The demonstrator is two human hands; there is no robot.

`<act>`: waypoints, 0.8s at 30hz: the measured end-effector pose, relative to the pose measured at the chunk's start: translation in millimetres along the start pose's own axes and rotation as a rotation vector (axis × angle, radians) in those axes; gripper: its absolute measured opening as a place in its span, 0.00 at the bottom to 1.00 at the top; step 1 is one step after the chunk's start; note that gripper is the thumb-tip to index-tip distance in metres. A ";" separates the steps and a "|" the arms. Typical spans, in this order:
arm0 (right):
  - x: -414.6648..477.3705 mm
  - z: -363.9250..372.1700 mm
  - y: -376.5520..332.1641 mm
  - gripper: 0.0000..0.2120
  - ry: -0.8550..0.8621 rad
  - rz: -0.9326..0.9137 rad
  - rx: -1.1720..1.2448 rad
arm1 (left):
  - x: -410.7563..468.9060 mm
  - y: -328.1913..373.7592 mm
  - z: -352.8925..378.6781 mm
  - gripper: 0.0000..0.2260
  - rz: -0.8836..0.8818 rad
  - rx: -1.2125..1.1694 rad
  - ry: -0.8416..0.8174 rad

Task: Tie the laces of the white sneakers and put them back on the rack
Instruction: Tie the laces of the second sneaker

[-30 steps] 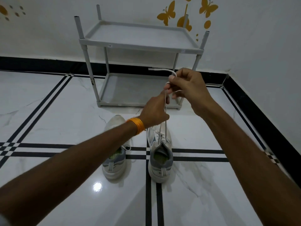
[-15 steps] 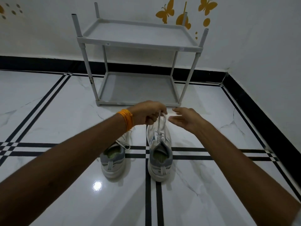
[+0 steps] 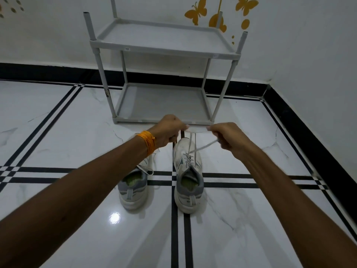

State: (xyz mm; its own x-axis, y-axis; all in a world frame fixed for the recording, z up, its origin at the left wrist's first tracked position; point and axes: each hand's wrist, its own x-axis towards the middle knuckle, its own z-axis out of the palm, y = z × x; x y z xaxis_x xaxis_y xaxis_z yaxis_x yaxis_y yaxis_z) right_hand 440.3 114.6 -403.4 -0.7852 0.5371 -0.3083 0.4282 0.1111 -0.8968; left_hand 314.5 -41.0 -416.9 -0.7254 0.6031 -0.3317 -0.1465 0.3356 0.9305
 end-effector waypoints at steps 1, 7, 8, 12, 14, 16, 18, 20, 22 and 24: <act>4.9 -5.7 13.2 0.14 0.101 0.029 -0.019 | 2.9 -9.6 -7.0 0.05 0.017 0.027 0.080; 14.0 -44.1 125.4 0.16 0.242 0.206 -0.665 | 6.0 -92.2 -64.3 0.05 0.108 0.815 0.358; 13.8 -41.7 138.7 0.16 0.220 0.238 -0.718 | 5.0 -103.7 -65.3 0.05 0.099 0.860 0.333; 20.1 -19.8 163.1 0.15 0.164 0.230 -0.856 | 3.5 -120.9 -49.9 0.07 0.164 1.149 0.221; 20.4 -14.6 160.8 0.14 0.127 0.236 -0.854 | 2.5 -118.8 -42.4 0.15 0.139 1.311 0.175; 19.2 -12.0 148.5 0.13 0.161 0.184 -0.872 | 1.3 -114.4 -31.8 0.19 0.209 1.325 0.209; 17.0 -4.6 127.8 0.12 0.211 0.043 -0.906 | -1.2 -109.9 -12.4 0.16 0.353 1.177 0.139; 12.0 14.0 104.6 0.16 0.123 -0.070 -0.807 | -5.7 -109.7 9.0 0.14 0.373 0.948 -0.036; 3.8 38.7 93.7 0.13 -0.065 -0.040 -0.590 | -8.1 -113.9 23.0 0.10 0.359 0.852 -0.069; -5.0 55.2 95.1 0.13 -0.104 -0.018 -0.523 | -6.6 -117.2 25.9 0.06 0.374 0.824 -0.012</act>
State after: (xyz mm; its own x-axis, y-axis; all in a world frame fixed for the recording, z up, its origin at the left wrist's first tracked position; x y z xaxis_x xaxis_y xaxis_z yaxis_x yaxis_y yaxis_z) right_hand 460.2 76.3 -504.7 -0.8234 0.4483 -0.3478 0.5590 0.5360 -0.6326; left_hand 353.9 -65.5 -527.8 -0.6216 0.7825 -0.0360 0.6285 0.5256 0.5733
